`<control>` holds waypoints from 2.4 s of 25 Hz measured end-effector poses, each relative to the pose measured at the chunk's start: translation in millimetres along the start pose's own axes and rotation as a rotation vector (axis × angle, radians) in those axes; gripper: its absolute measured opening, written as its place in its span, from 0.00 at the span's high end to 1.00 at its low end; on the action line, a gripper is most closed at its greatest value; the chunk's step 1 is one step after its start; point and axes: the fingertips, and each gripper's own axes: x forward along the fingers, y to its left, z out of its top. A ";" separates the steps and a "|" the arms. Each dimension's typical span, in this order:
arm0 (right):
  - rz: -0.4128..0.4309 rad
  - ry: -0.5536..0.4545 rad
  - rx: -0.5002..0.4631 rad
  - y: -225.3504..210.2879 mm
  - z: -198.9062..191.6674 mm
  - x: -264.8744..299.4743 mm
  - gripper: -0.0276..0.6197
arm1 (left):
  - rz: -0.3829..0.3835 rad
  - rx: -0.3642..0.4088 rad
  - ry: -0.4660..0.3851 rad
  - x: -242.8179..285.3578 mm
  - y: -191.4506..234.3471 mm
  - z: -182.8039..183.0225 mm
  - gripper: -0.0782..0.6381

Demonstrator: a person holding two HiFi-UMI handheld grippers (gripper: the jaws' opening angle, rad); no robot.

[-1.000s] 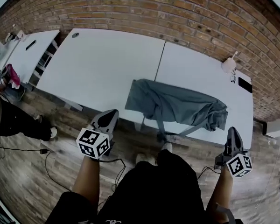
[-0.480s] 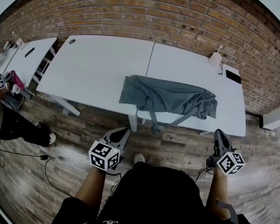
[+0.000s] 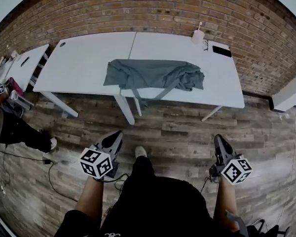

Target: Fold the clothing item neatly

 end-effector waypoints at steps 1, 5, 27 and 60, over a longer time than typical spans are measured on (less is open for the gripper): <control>0.008 0.007 0.000 -1.9 -7.7 -15.8 0.95 | 0.020 -0.007 0.004 -13.1 -8.3 -8.6 0.89; 0.021 0.057 0.037 -7.5 -47.8 -75.6 0.95 | 0.095 -0.054 0.035 -75.5 -45.3 -43.9 0.89; 0.188 0.092 -0.136 174.8 -113.5 -158.6 0.95 | 0.078 0.165 0.059 -265.5 -116.0 -110.9 0.89; 0.021 0.075 -0.222 312.7 -189.2 -273.6 0.96 | 0.106 0.157 0.143 -378.5 -94.0 -206.5 0.89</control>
